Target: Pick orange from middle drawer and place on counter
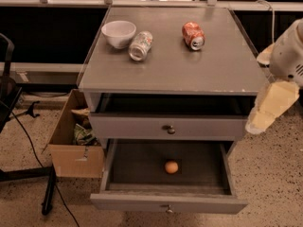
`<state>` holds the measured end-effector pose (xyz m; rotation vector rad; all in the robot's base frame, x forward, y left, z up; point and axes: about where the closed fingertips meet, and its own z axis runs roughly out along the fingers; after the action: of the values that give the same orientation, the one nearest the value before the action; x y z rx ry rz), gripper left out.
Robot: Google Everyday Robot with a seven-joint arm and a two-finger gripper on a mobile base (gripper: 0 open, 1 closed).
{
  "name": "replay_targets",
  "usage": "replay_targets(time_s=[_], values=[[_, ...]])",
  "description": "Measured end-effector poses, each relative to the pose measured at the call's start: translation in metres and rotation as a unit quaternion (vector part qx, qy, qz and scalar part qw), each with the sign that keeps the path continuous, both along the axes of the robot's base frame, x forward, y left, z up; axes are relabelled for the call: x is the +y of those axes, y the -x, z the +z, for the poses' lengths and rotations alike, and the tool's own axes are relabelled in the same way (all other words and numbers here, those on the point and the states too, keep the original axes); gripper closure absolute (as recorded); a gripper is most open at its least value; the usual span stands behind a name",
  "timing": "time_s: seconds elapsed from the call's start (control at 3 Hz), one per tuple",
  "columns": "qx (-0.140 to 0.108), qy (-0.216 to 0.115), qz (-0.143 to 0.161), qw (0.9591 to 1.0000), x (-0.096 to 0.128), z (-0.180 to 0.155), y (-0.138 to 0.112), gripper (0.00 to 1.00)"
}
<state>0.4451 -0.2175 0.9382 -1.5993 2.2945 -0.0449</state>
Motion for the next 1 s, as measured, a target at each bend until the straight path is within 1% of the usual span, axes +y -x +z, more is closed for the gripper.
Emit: replay_targets(time_s=[0.33,0.67,1.0], values=[[0.002,-0.024,-0.035,0.9991,0.004,-0.038,-0.004,0.00],[0.003,-0.044,-0.060,0.9972,0.013,-0.080,-0.008,0.00],[0.008,-0.067,-0.067,0.9955,0.033,-0.145,-0.009,0.00]])
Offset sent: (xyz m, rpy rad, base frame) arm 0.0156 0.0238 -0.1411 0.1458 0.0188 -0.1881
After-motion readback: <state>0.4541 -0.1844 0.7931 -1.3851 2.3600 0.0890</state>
